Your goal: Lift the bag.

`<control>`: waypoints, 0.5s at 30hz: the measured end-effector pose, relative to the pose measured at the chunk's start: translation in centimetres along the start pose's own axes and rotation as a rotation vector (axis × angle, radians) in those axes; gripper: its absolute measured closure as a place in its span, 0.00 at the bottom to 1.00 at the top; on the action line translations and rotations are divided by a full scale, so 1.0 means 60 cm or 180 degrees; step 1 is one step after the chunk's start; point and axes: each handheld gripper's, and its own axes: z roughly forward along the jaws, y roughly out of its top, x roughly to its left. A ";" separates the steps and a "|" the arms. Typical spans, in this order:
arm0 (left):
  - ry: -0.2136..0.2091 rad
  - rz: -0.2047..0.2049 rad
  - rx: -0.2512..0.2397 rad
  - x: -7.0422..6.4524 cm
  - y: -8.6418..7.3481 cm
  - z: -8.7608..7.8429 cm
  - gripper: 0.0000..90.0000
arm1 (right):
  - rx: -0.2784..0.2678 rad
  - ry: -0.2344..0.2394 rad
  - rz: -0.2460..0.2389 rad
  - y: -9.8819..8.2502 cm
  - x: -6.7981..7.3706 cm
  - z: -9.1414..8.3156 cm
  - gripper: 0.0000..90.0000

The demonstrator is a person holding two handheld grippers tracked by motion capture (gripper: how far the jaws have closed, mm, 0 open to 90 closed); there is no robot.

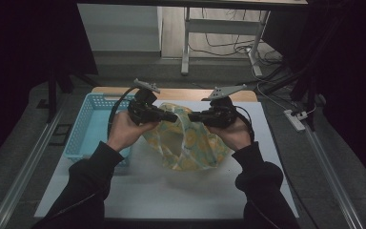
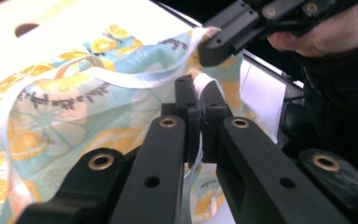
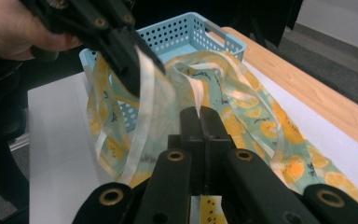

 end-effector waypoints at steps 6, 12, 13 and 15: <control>0.0071 0.0034 -0.0082 -0.003 0.023 -0.018 0.99 | -0.0020 -0.0027 -0.0041 0.015 0.003 -0.012 1.00; 0.0108 0.0069 -0.0184 -0.003 0.046 -0.038 0.99 | -0.0064 -0.0084 -0.0081 0.034 0.005 -0.026 1.00; 0.0120 0.0076 -0.0208 -0.004 0.050 -0.041 0.99 | -0.0072 -0.0098 -0.0096 0.038 0.006 -0.029 1.00; 0.0138 0.0085 -0.0245 -0.006 0.057 -0.047 0.99 | -0.0099 -0.0119 -0.0101 0.045 0.007 -0.034 1.00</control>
